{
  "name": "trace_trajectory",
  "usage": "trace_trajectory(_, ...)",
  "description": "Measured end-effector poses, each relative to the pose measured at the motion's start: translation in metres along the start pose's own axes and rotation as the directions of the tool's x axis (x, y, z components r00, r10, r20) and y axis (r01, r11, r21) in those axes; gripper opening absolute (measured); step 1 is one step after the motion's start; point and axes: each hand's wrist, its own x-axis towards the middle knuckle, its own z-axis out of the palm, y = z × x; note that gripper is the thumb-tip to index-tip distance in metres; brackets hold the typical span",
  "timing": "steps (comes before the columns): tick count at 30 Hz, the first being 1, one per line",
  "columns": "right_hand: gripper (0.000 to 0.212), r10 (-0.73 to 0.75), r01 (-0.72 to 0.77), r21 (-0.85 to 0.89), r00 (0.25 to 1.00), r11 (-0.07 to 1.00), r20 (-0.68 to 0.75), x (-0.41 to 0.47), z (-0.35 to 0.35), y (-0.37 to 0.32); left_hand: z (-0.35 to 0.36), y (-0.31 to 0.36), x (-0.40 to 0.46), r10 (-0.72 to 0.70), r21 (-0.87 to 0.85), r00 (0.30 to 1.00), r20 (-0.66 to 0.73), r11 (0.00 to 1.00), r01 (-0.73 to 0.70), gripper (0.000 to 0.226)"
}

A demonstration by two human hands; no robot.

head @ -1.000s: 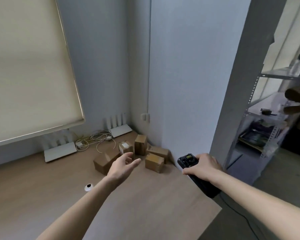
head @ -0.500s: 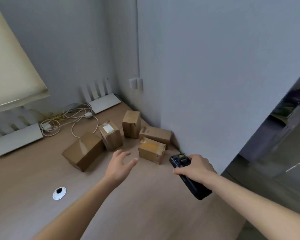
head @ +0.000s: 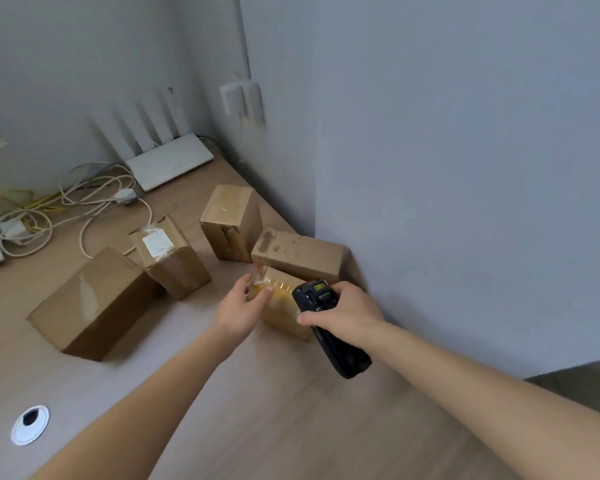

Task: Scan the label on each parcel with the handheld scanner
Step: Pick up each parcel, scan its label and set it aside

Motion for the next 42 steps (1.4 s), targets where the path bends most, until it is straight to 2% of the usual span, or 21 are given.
trace_trajectory(3,0.082,-0.011,0.009,0.087,1.000,0.996,0.025,0.015,0.002,-0.001,0.003,-0.003,0.009,-0.028,0.013,1.000,0.001,1.000,0.028,0.070)
trace_trajectory(6,0.087,-0.009,0.005,0.172,1.000,0.985,0.024,0.018,0.004,-0.001,0.000,-0.009,0.009,-0.071,-0.006,0.997,-0.003,0.997,0.071,0.061)
trace_trajectory(13,0.085,-0.030,0.023,0.257,0.999,0.966,0.024,-0.006,0.002,0.006,-0.007,-0.015,-0.021,-0.149,-0.230,0.984,-0.095,0.965,0.123,0.034)
trace_trajectory(18,0.087,-0.105,0.093,0.262,0.994,0.961,0.033,-0.067,0.007,0.001,-0.022,-0.028,-0.074,-0.111,-0.304,0.979,-0.169,0.951,0.055,0.030)
trace_trajectory(22,0.087,-0.175,0.176,0.239,0.984,0.955,-0.026,-0.137,0.010,-0.001,-0.043,-0.040,-0.143,-0.027,-0.362,0.992,-0.125,0.932,-0.020,0.044)
trace_trajectory(29,0.093,-0.295,0.281,0.203,0.955,0.938,0.040,-0.277,0.012,-0.025,-0.110,-0.033,-0.292,0.145,-0.471,0.978,-0.148,0.860,-0.198,0.028)
trace_trajectory(33,0.100,-0.381,0.374,0.094,0.922,0.923,0.071,-0.348,-0.005,-0.058,-0.156,-0.012,-0.368,0.204,-0.399,0.950,-0.235,0.871,-0.285,0.031)
trace_trajectory(37,0.082,-0.505,0.508,-0.171,0.861,0.844,0.065,-0.404,-0.037,-0.101,-0.204,0.013,-0.429,0.215,-0.314,0.922,-0.323,0.894,-0.319,0.030)
trace_trajectory(42,0.058,-0.608,0.594,-0.447,0.783,0.669,0.131,-0.459,-0.071,-0.157,-0.249,0.044,-0.484,0.228,-0.202,0.874,-0.430,0.919,-0.339,0.047)
